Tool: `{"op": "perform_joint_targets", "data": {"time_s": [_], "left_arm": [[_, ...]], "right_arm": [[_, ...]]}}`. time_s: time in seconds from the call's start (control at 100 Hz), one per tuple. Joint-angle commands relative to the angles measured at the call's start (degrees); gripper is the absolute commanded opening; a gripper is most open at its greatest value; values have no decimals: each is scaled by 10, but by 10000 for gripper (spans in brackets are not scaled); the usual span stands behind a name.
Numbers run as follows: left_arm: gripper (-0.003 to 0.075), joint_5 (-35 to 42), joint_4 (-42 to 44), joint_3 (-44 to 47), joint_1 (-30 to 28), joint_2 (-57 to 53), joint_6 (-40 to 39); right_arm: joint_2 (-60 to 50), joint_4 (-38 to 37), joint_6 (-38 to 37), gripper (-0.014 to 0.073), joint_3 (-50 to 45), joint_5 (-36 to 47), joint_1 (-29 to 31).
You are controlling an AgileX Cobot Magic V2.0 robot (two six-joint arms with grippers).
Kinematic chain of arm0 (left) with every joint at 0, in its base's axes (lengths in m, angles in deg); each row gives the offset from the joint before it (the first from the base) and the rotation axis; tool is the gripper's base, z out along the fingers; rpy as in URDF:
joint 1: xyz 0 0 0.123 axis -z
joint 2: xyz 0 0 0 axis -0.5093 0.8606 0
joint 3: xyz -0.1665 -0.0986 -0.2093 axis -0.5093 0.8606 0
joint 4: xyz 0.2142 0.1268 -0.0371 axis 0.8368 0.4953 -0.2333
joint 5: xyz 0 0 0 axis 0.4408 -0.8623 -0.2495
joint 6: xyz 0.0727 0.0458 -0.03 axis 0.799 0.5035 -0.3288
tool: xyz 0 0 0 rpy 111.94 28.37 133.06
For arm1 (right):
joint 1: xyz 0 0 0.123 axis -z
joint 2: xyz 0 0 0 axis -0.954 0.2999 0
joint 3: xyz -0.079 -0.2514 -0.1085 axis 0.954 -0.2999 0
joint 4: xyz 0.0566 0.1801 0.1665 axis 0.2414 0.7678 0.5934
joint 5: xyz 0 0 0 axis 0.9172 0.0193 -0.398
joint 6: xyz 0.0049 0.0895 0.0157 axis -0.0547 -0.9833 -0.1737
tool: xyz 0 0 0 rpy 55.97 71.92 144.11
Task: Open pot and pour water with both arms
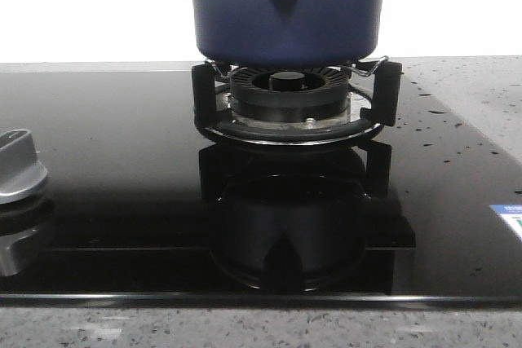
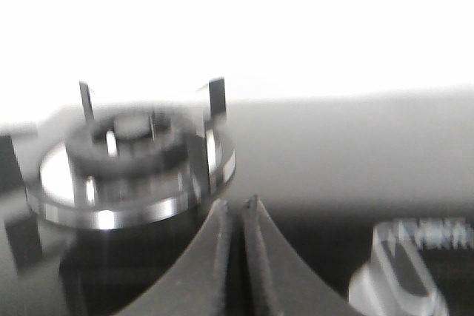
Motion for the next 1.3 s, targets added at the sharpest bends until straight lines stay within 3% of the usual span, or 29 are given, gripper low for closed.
{"op": "perform_joint_targets", "data": {"time_s": [0.0, 0.14, 0.23, 0.52, 0.61, 0.79, 0.96, 1.11, 1.29], "left_arm": [[-20, 79, -6, 26, 0, -18, -5], [-20, 97, -14, 26, 0, -18, -5], [-20, 112, -75, 25, 1, -18, -6], [-20, 135, -391, 21, 1, -18, -6], [-20, 92, -427, -1, 1, -17, -6], [-20, -46, -362, -88, 1, 36, -1], [-20, -157, -366, -185, 2, 153, 93], [-20, -175, -415, -253, 58, 239, 147], [-18, -270, -516, -345, 151, 359, 253]], "right_arm": [[-4, 16, 0, -65, -19, 34, 1], [-4, 57, 0, -65, -17, 46, 1], [-4, 70, 0, -65, -17, 51, 1], [-4, 79, 0, -62, 33, -1, 1], [-4, 63, 28, -62, 67, -25, 1], [-2, 39, 72, -62, 138, -88, 1], [38, 27, 72, -64, 198, -217, 1], [86, 36, 71, -64, 247, -313, 1], [128, 78, 71, -64, 298, -416, 1]]}}
